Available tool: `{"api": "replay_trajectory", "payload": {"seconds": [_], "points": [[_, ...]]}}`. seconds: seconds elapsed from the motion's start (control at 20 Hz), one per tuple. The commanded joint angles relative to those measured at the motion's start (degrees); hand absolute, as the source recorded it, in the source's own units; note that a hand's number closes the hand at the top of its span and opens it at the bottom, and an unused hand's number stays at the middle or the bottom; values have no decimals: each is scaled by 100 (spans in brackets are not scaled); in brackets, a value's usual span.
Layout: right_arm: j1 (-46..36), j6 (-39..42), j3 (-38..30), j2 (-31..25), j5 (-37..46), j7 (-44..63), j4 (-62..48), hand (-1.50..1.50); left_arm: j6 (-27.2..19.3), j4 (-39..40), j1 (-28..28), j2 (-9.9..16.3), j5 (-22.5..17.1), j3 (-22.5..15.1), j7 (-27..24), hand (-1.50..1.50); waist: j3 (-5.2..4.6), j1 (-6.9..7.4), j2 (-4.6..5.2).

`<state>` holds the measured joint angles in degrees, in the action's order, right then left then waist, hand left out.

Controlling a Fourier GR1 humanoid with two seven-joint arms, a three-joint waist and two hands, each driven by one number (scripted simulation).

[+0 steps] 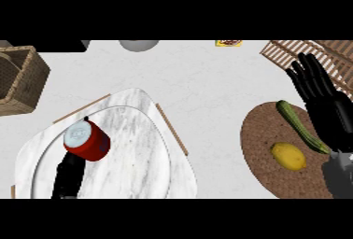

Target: Pick the squash from the placemat and place it in the tiered shelf

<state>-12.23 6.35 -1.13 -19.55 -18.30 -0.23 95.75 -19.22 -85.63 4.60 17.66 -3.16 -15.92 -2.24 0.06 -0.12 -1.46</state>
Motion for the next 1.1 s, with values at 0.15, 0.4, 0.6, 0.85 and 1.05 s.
{"api": "replay_trajectory", "payload": {"seconds": [0.15, 0.4, 0.6, 0.85, 1.05], "points": [[-969, 2244, -232, -216, -1935, -516, -574, 150, 339, -513, -554, 142, -85, 4, 71, 0, 51, 368, 210], [-856, 3346, -202, -1832, -634, -376, -1678, 150, 772, -693, -859, 246, -504, 154, 205, 0, 27, 395, 364], [-794, 5146, -43, -2070, -1151, -1016, -2463, -150, 887, -780, -1008, 357, -680, 290, 487, 0, 56, 443, 353], [-1185, 6371, -174, -2502, -985, -1586, -3081, -150, 1102, -651, -1127, 492, -829, 430, 534, 0, 51, 471, 350], [-1434, 6588, -414, -3003, -842, -1702, -3083, -150, 1147, -767, -1186, 522, -887, 449, 668, 0, 59, 430, 305]]}}
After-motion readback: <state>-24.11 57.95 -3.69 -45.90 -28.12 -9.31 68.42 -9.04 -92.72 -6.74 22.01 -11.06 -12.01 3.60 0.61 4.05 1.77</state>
